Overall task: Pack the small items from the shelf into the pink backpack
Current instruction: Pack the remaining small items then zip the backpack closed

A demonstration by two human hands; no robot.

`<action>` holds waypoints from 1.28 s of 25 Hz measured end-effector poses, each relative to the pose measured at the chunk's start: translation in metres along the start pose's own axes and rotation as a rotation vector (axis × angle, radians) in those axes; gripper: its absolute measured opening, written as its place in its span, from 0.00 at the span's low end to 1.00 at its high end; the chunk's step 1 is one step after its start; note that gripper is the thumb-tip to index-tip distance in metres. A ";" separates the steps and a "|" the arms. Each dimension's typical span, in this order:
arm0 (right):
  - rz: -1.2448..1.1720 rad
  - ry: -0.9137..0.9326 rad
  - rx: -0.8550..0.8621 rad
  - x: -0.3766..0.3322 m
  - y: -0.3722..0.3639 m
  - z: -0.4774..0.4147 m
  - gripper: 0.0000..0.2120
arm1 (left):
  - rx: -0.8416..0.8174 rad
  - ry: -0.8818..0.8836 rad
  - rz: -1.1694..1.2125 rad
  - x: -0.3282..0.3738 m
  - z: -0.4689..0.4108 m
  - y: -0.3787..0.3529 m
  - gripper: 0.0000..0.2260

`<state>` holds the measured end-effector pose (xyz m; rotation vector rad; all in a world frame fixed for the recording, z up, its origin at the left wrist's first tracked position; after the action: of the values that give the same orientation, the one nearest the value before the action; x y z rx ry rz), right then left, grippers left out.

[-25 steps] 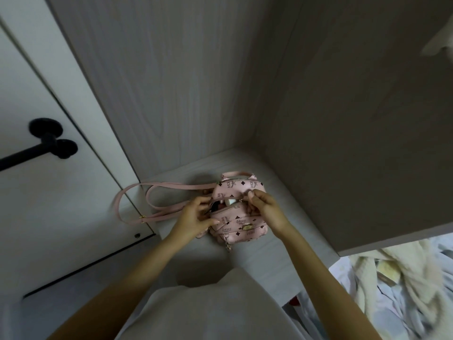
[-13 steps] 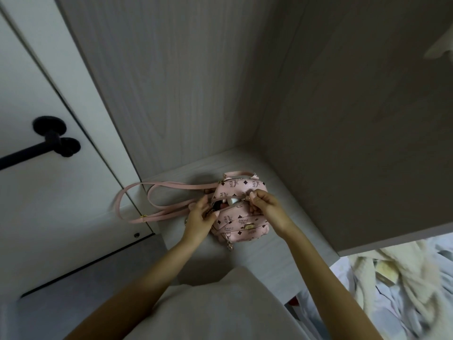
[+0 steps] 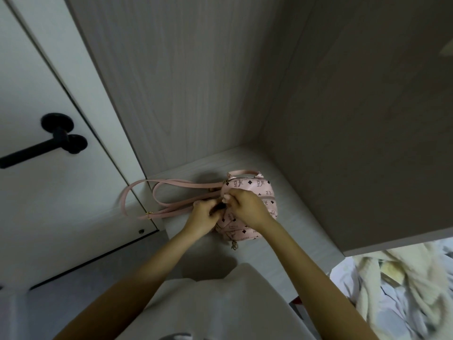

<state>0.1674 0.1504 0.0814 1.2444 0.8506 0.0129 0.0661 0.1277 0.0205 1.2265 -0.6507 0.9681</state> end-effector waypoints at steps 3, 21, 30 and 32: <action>-0.172 -0.052 0.003 0.020 0.008 0.016 0.14 | -0.004 -0.007 0.103 0.010 0.002 0.013 0.12; 0.145 0.033 0.037 0.041 0.007 0.033 0.28 | 0.061 0.098 0.214 0.007 -0.010 0.014 0.12; 0.034 0.003 0.110 0.045 0.004 0.043 0.24 | -0.044 0.343 0.475 -0.042 -0.012 0.004 0.11; 0.012 -0.012 0.109 0.045 0.004 0.043 0.24 | -0.035 0.368 0.503 -0.048 -0.011 0.004 0.10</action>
<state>0.2256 0.1364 0.0624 1.3511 0.8422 -0.0315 0.0387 0.1266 -0.0209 0.8303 -0.6893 1.5501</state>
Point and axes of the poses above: each hand's wrist, its own z-axis away from the middle knuckle, its own y-axis out of the back of the hand, x = y × z, the point moved 9 cm from there along -z, towards the middle knuckle, and after that the axes turned 10 degrees about y, right-handed, at the moved point
